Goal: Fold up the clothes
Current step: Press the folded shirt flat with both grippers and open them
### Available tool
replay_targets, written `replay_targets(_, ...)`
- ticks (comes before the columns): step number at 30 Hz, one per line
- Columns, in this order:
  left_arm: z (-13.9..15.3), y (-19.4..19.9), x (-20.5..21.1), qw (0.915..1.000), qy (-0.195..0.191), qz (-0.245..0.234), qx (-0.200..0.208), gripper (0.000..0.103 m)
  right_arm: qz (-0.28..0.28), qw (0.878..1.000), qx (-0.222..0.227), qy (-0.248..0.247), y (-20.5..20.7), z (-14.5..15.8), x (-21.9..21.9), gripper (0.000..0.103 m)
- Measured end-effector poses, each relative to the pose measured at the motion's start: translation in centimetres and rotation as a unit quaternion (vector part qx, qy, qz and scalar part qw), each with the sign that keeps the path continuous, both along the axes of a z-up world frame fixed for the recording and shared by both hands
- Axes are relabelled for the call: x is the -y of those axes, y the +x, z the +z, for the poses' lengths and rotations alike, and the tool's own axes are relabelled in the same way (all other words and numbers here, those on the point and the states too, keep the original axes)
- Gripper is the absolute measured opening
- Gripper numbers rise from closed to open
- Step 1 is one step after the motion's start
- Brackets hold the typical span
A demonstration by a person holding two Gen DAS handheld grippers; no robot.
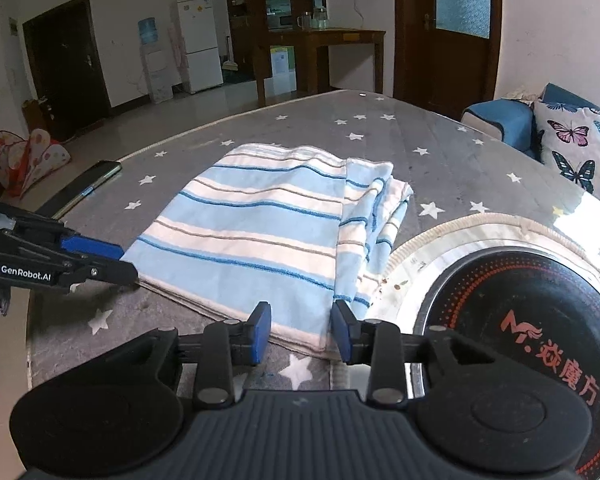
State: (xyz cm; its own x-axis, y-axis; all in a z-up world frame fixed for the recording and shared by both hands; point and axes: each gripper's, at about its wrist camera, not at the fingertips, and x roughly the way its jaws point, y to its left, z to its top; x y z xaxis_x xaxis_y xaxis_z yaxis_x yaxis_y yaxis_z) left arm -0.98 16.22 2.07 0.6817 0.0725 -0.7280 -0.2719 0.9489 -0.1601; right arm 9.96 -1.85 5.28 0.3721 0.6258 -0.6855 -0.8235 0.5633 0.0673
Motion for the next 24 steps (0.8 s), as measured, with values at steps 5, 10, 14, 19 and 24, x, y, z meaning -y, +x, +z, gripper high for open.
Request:
replay_targets(5, -0.1, 0.2, -0.5, 0.9999, 0.007, -0.001, 0.008, 0.028, -0.007, 1.0, -0.002, -0.004, 0.3, -0.6, -0.3, 0.034)
replay_targets(10, -0.1, 0.7, -0.6, 0.9999, 0.011, -0.003, 0.009, 0.026, -0.019, 1.0, -0.006, -0.005, 0.8, -1.1, -0.4, 0.034)
replay_targets(14, -0.1, 0.6, -0.7, 0.9999, 0.011, -0.001, 0.008, 0.026, -0.022, 1.0, -0.003, -0.006, 0.9, -1.4, -0.5, 0.035)
replay_targets(19, -0.1, 1.9, -1.2, 0.9995, 0.027, 0.013, 0.01, 0.025, -0.031, 1.0, -0.006, -0.001, 1.5, -1.8, -1.3, 0.038)
replay_targets(24, -0.2, 3.4, -1.5, 0.9994, 0.032, 0.014, 0.009, 0.025, -0.045, 0.999, -0.001, -0.003, 2.8, -1.8, -2.6, 0.038)
